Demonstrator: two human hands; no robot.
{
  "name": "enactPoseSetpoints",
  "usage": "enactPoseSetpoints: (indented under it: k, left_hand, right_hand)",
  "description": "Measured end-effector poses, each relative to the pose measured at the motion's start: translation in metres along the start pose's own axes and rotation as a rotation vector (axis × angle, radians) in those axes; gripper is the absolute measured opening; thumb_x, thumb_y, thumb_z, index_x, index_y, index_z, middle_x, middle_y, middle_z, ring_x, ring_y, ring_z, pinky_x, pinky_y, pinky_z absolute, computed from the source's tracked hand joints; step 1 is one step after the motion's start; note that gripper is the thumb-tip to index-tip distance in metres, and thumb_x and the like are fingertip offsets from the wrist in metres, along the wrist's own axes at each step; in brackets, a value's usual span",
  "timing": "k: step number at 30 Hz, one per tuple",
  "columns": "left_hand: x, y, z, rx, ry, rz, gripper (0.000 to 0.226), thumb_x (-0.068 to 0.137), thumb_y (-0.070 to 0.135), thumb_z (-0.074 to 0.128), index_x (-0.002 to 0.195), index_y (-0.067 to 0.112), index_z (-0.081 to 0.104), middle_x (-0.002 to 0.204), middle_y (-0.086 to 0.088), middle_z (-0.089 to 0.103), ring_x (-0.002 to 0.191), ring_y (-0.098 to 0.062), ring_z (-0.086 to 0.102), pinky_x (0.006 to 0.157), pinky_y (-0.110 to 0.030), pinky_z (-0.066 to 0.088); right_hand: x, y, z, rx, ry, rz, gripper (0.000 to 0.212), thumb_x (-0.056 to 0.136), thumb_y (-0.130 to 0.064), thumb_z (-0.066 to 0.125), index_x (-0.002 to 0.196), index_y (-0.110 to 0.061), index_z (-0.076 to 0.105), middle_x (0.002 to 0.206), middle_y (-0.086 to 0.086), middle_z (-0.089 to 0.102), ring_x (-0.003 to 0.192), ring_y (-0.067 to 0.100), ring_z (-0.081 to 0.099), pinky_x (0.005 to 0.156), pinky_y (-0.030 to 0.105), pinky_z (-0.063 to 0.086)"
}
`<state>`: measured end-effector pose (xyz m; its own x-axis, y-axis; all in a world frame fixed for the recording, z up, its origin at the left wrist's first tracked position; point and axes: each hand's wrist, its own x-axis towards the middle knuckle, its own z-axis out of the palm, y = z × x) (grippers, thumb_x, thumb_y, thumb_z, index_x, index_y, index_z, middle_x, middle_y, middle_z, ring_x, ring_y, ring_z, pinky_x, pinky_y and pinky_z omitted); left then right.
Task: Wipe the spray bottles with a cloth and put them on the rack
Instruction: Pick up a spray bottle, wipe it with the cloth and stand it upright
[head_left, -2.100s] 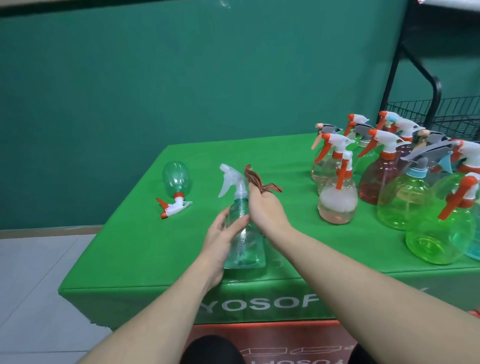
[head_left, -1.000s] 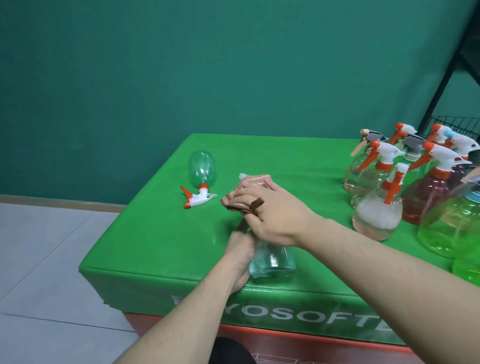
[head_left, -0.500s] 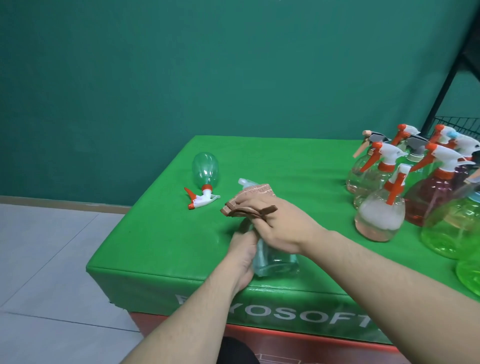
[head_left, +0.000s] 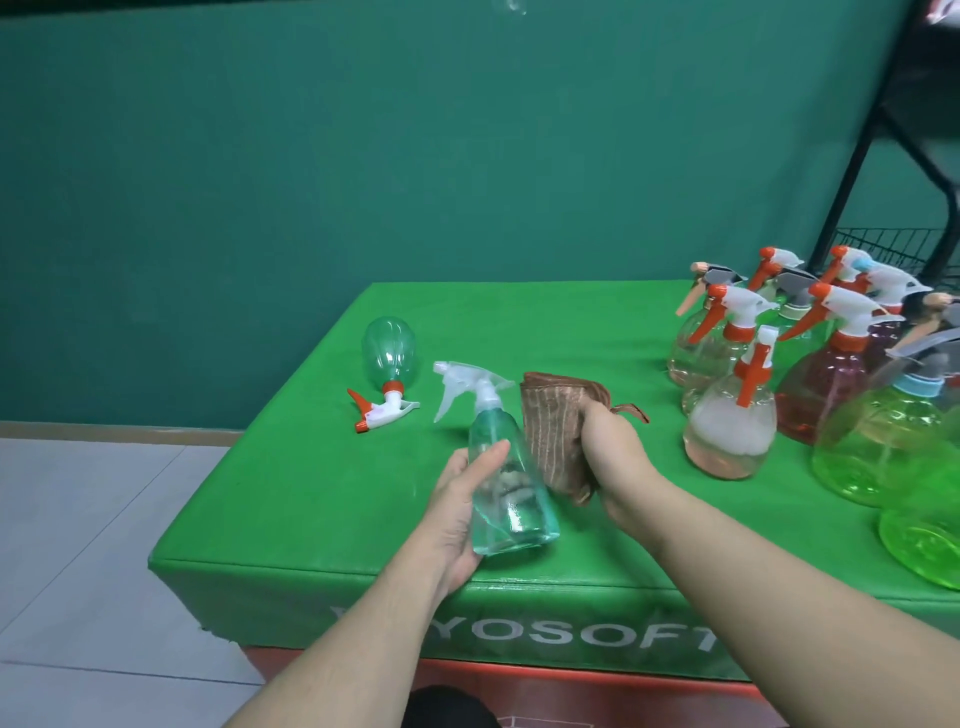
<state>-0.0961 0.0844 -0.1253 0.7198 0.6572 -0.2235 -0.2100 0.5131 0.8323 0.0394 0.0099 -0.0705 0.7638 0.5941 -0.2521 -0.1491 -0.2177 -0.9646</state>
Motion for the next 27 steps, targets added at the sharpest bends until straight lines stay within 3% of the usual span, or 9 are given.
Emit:
enactPoseSetpoints:
  k: [3,7,10,13,16,19,23,25,27]
  left_hand:
    - [0.000,-0.002,0.000,-0.020,-0.003,0.041,0.068,0.064,0.034,0.090,0.119,0.011,0.057,0.088,-0.009,0.077,0.074,-0.024,0.071,0.087,-0.049,0.056]
    - [0.000,-0.003,0.003,-0.018,0.000,0.072,0.057,0.072,0.028,0.085,0.119,0.007,0.062,0.092,-0.012,0.076,0.073,-0.023,0.071,0.074,-0.038,0.058]
    - [0.000,-0.004,0.002,0.087,0.005,0.075,0.064,0.071,0.038,0.087,0.126,0.011,0.066,0.115,-0.016,0.075,0.099,-0.032,0.073,0.095,-0.051,0.057]
    - [0.002,-0.006,0.003,0.167,-0.012,0.087,0.069,0.074,0.049,0.087,0.132,0.019,0.066,0.128,-0.009,0.072,0.122,-0.032,0.066,0.110,-0.056,0.046]
    - [0.001,-0.008,0.008,0.174,-0.049,0.114,0.060,0.083,0.040,0.075,0.138,0.017,0.062,0.129,-0.006,0.072,0.121,-0.028,0.068,0.109,-0.051,0.050]
    - [0.002,-0.009,0.011,0.152,-0.067,0.128,0.062,0.080,0.038,0.073,0.138,0.019,0.060,0.124,-0.007,0.074,0.114,-0.026,0.071,0.100,-0.044,0.057]
    - [0.002,-0.011,0.010,0.134,-0.060,0.139,0.057,0.083,0.035,0.069,0.138,0.020,0.060,0.125,-0.004,0.074,0.116,-0.023,0.070,0.097,-0.037,0.058]
    - [0.001,-0.010,0.011,0.148,-0.045,0.142,0.060,0.082,0.039,0.070,0.138,0.022,0.061,0.123,0.000,0.075,0.111,-0.019,0.072,0.099,-0.038,0.056]
    - [0.001,-0.010,0.011,0.165,-0.045,0.142,0.065,0.080,0.045,0.071,0.141,0.023,0.059,0.125,0.002,0.074,0.113,-0.018,0.071,0.104,-0.043,0.054]
  right_hand:
    - [-0.001,-0.009,0.002,0.267,-0.034,0.040,0.030,0.097,-0.010,0.034,0.108,-0.009,0.062,0.099,0.017,0.063,0.088,0.027,0.061,0.088,0.044,0.055]
    - [-0.016,-0.023,0.010,0.309,-0.178,0.042,0.022,0.099,-0.011,0.040,0.096,-0.011,0.062,0.080,0.013,0.060,0.064,0.024,0.059,0.058,0.027,0.053]
    - [-0.027,-0.036,0.019,0.283,-0.273,0.048,0.027,0.094,-0.005,0.042,0.083,-0.010,0.066,0.076,0.013,0.060,0.062,0.024,0.056,0.061,0.032,0.049]
    - [-0.026,-0.043,0.024,0.256,-0.244,0.075,0.025,0.090,-0.002,0.042,0.081,-0.012,0.063,0.076,0.012,0.054,0.059,0.023,0.049,0.059,0.031,0.041]
    - [-0.020,-0.046,0.029,0.110,-0.168,0.035,0.024,0.092,-0.013,0.045,0.092,-0.009,0.069,0.083,0.011,0.064,0.064,0.024,0.056,0.062,0.031,0.043]
    - [-0.014,-0.045,0.031,-0.217,-0.086,-0.125,0.036,0.100,-0.031,0.041,0.108,-0.006,0.067,0.102,0.011,0.067,0.085,0.027,0.059,0.073,0.033,0.041]
    - [-0.020,-0.038,0.030,-0.492,-0.094,-0.268,0.055,0.108,-0.042,0.031,0.104,-0.001,0.067,0.100,0.017,0.063,0.094,0.030,0.059,0.078,0.031,0.038]
    - [-0.021,-0.033,0.031,-0.378,-0.116,-0.200,0.051,0.105,-0.042,0.037,0.107,-0.001,0.068,0.104,0.016,0.067,0.093,0.030,0.063,0.081,0.033,0.046]
    - [-0.021,-0.036,0.029,-0.050,-0.153,-0.040,0.033,0.097,-0.026,0.045,0.103,-0.005,0.071,0.095,0.013,0.069,0.076,0.027,0.064,0.070,0.032,0.052]
